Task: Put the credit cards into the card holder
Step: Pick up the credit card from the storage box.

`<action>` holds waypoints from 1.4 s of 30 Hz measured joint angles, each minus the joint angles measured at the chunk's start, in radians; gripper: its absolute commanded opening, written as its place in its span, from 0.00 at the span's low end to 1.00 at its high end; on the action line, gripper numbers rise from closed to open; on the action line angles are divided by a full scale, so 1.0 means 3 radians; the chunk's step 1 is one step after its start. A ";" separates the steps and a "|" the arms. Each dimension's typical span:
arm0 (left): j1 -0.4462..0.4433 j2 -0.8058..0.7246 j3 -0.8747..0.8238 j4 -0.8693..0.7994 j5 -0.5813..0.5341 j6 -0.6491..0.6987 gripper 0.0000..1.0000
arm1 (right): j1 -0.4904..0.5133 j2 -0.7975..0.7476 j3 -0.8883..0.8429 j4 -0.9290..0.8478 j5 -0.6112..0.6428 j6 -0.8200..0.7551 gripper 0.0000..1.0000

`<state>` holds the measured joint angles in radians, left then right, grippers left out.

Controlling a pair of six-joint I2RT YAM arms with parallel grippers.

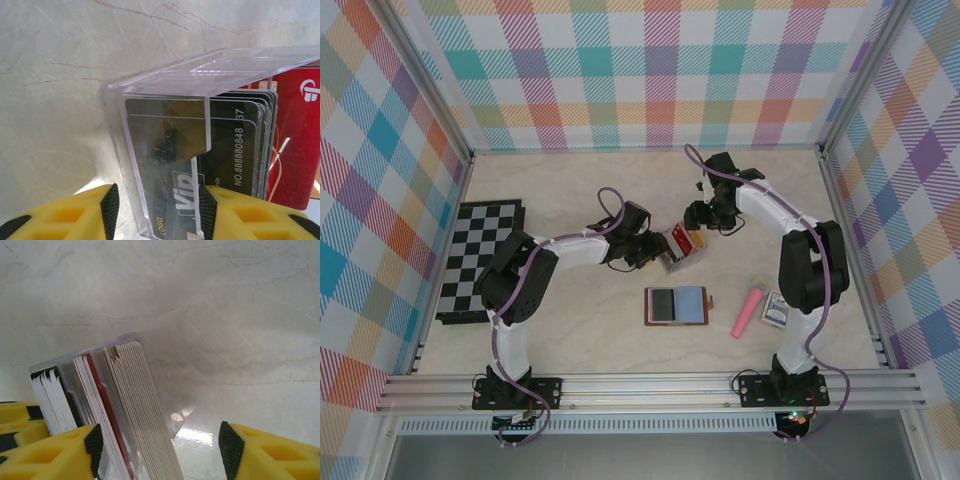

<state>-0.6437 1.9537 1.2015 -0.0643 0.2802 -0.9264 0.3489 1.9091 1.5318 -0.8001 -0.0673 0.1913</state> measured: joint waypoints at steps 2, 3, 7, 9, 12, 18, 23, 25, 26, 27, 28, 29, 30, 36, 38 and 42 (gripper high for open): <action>0.0001 0.0011 0.0000 0.0038 0.0006 0.0000 0.45 | 0.0017 0.0033 0.0003 -0.0011 0.0029 -0.0028 0.64; 0.0001 0.0018 0.0000 0.0053 0.0014 0.0000 0.45 | 0.0023 0.0051 0.0003 -0.0013 0.0047 -0.0042 0.64; 0.0003 0.0019 0.0000 0.0067 0.0028 0.0000 0.42 | 0.0045 0.0116 0.0006 -0.0023 0.0126 -0.0070 0.63; 0.0004 0.0019 0.0000 0.0075 0.0033 0.0001 0.42 | 0.0053 0.0135 0.0013 -0.0023 0.0193 -0.0074 0.63; 0.0004 0.0019 0.0000 0.0075 0.0036 0.0004 0.41 | 0.0066 0.0137 0.0028 -0.0036 0.0300 -0.0095 0.63; 0.0004 0.0019 0.0000 0.0075 0.0034 0.0025 0.40 | 0.0132 0.0139 0.0093 -0.0065 0.0539 -0.0188 0.61; 0.0004 0.0019 0.0000 0.0075 0.0036 0.0029 0.40 | 0.0182 0.0139 0.0137 -0.0102 0.0665 -0.0256 0.59; 0.0004 0.0019 0.0000 0.0075 0.0036 0.0033 0.40 | 0.0197 0.0139 0.0156 -0.0109 0.0711 -0.0271 0.57; 0.0004 0.0019 0.0000 0.0075 0.0036 0.0038 0.40 | 0.0203 0.0139 0.0164 -0.0108 0.0727 -0.0277 0.57; 0.0004 0.0019 0.0000 0.0076 0.0036 0.0039 0.40 | 0.0209 0.0139 0.0169 -0.0109 0.0740 -0.0294 0.55; 0.0004 0.0019 0.0000 0.0075 0.0036 0.0039 0.40 | 0.0212 0.0139 0.0174 -0.0109 0.0745 -0.0301 0.53; 0.0004 0.0019 0.0000 0.0076 0.0036 0.0039 0.40 | 0.0219 0.0137 0.0181 -0.0112 0.0749 -0.0323 0.50; 0.0004 0.0019 0.0000 0.0076 0.0036 0.0039 0.40 | 0.0225 0.0137 0.0186 -0.0111 0.0749 -0.0338 0.49; 0.0004 0.0019 0.0000 0.0076 0.0036 0.0039 0.40 | 0.0257 0.0126 0.0195 -0.0109 0.0746 -0.0359 0.36; 0.0004 0.0019 0.0000 0.0076 0.0036 0.0039 0.40 | 0.0267 0.0117 0.0195 -0.0109 0.0746 -0.0374 0.32; 0.0004 0.0019 0.0000 0.0078 0.0036 0.0039 0.40 | 0.0284 0.0103 0.0196 -0.0111 0.0750 -0.0407 0.26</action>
<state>-0.6426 1.9594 1.2015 -0.0410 0.2909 -0.9146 0.4339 1.9400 1.5906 -0.8333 0.1577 0.0692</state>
